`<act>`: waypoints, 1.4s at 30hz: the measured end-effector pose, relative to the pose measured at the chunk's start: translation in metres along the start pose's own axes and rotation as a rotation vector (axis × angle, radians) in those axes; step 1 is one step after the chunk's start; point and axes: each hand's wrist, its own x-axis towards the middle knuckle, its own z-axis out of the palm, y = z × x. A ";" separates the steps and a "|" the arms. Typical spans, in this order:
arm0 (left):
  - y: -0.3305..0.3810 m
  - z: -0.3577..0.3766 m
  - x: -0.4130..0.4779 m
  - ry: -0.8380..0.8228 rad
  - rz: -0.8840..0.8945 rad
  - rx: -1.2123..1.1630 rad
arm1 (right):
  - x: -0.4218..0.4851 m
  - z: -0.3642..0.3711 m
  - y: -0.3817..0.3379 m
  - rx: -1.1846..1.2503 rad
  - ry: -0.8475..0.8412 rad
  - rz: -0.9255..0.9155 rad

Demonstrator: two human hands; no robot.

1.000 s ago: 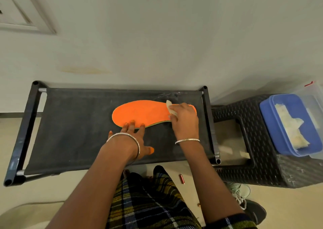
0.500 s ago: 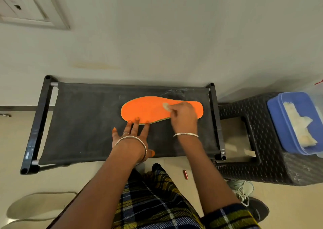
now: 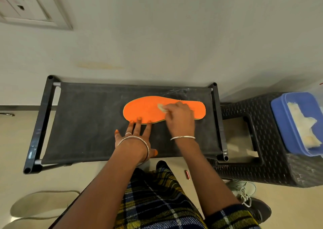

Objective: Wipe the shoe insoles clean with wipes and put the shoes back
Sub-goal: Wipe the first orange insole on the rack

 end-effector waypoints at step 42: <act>0.010 -0.012 0.003 -0.050 -0.038 -0.005 | -0.004 -0.027 0.067 -0.159 0.144 0.356</act>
